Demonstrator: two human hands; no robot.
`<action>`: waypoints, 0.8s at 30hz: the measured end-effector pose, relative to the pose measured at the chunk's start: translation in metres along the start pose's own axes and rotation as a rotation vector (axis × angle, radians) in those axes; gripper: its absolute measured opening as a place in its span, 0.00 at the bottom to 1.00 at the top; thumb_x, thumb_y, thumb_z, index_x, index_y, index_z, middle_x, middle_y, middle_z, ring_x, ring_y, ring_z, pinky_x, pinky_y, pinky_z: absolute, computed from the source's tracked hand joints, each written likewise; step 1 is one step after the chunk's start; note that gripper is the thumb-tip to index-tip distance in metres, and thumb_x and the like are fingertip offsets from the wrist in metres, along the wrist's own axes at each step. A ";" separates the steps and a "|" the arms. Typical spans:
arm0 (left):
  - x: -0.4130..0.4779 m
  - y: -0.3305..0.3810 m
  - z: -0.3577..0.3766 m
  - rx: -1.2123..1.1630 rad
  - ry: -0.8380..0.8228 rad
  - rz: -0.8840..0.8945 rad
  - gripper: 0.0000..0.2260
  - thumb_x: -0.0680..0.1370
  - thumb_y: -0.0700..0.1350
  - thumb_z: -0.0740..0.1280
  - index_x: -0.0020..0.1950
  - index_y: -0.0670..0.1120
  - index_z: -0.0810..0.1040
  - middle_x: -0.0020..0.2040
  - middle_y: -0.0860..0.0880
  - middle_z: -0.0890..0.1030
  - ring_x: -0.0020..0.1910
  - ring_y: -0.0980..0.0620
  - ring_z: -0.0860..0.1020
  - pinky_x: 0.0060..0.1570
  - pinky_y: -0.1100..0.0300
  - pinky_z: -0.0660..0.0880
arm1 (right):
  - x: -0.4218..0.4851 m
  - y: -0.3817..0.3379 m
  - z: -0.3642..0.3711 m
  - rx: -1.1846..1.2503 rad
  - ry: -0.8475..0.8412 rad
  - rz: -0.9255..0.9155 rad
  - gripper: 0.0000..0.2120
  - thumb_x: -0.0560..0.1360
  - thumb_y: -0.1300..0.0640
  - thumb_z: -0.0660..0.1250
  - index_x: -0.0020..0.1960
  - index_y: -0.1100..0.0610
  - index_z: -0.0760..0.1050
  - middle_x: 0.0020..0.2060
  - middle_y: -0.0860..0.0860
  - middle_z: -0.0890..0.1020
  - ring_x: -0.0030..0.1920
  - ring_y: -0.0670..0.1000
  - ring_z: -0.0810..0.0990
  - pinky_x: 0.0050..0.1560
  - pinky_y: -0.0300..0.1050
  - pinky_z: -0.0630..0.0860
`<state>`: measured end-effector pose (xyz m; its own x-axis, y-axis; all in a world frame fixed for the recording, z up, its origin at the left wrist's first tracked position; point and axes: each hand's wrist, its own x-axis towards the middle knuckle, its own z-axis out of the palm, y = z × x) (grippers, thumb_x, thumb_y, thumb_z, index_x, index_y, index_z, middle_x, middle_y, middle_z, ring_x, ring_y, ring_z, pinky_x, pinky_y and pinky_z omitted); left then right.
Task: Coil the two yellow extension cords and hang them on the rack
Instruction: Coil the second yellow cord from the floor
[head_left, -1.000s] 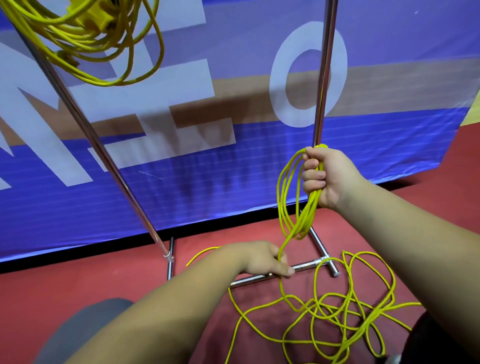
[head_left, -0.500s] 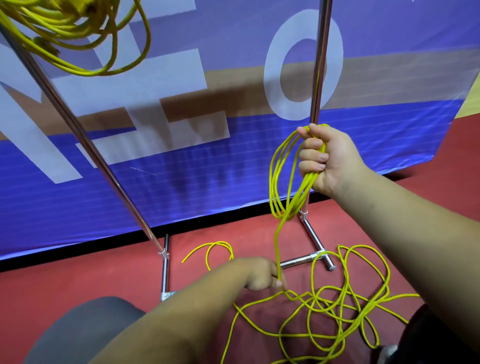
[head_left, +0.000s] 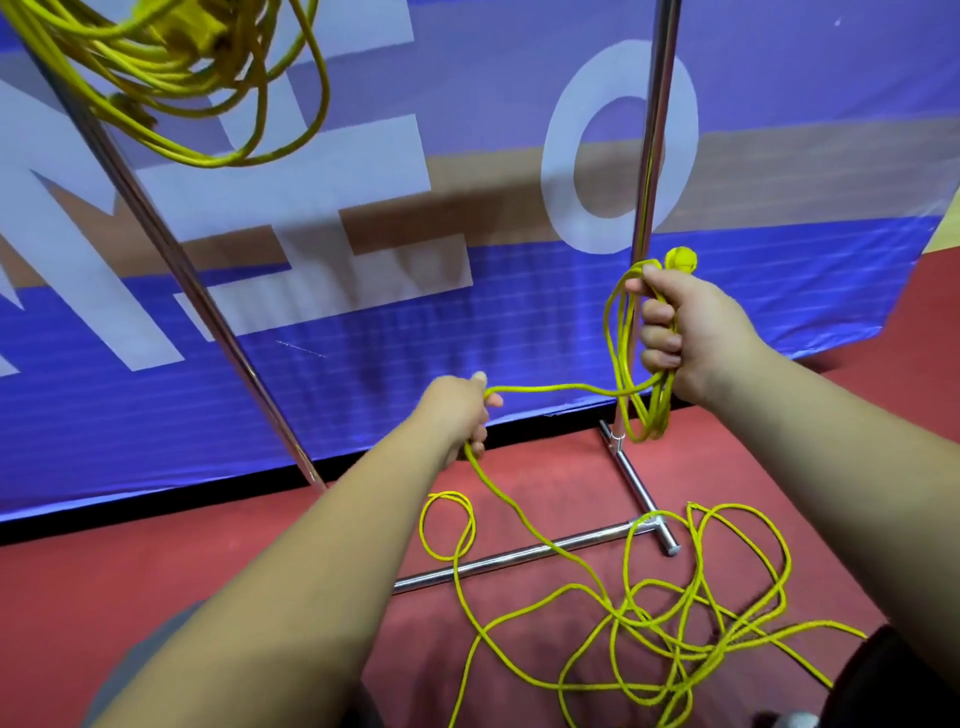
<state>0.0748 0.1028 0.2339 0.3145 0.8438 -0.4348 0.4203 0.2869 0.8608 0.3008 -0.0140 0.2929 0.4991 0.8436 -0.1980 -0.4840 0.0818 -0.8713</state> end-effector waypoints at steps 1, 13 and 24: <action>-0.001 0.008 -0.008 -0.039 0.030 0.025 0.21 0.88 0.54 0.55 0.48 0.43 0.81 0.30 0.50 0.64 0.23 0.52 0.62 0.26 0.62 0.63 | 0.000 0.002 0.000 -0.017 0.004 0.002 0.11 0.85 0.48 0.65 0.48 0.53 0.78 0.27 0.45 0.65 0.20 0.44 0.58 0.19 0.36 0.53; -0.015 0.044 -0.088 -0.168 -0.169 0.638 0.13 0.87 0.46 0.62 0.52 0.55 0.86 0.47 0.56 0.78 0.43 0.56 0.71 0.50 0.57 0.69 | 0.008 0.021 -0.004 0.005 0.030 0.066 0.10 0.82 0.48 0.69 0.46 0.53 0.78 0.26 0.44 0.62 0.20 0.43 0.58 0.17 0.37 0.55; -0.020 0.030 -0.090 -0.154 -0.229 0.198 0.27 0.82 0.69 0.55 0.48 0.47 0.78 0.38 0.46 0.79 0.54 0.43 0.87 0.58 0.51 0.80 | -0.004 0.038 0.010 -0.067 0.034 0.150 0.12 0.83 0.57 0.68 0.42 0.50 0.71 0.25 0.45 0.58 0.20 0.44 0.58 0.19 0.37 0.55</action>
<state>0.0044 0.1348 0.2919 0.5679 0.7711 -0.2879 0.2035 0.2073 0.9569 0.2735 -0.0090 0.2651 0.4491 0.8254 -0.3422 -0.5066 -0.0803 -0.8584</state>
